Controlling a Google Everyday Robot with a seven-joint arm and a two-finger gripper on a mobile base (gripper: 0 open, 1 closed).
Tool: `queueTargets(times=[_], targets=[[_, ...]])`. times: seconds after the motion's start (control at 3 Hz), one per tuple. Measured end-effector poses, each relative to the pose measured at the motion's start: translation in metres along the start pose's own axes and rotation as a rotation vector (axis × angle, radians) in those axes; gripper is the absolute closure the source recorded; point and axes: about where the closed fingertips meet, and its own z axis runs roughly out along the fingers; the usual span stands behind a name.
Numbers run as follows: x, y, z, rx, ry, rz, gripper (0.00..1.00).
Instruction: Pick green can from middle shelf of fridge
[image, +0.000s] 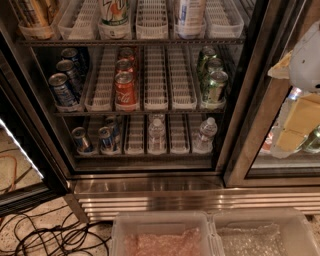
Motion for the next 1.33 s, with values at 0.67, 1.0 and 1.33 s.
queueTargets(times=[0.67,1.0,1.33], targets=[[0.003,0.002,0.003,-0.003,-0.005,0.025,0.0],[0.009,0.006,0.012,-0.022,-0.006,0.058,0.0],[0.004,0.011,0.027,-0.128,-0.036,0.057,0.0]])
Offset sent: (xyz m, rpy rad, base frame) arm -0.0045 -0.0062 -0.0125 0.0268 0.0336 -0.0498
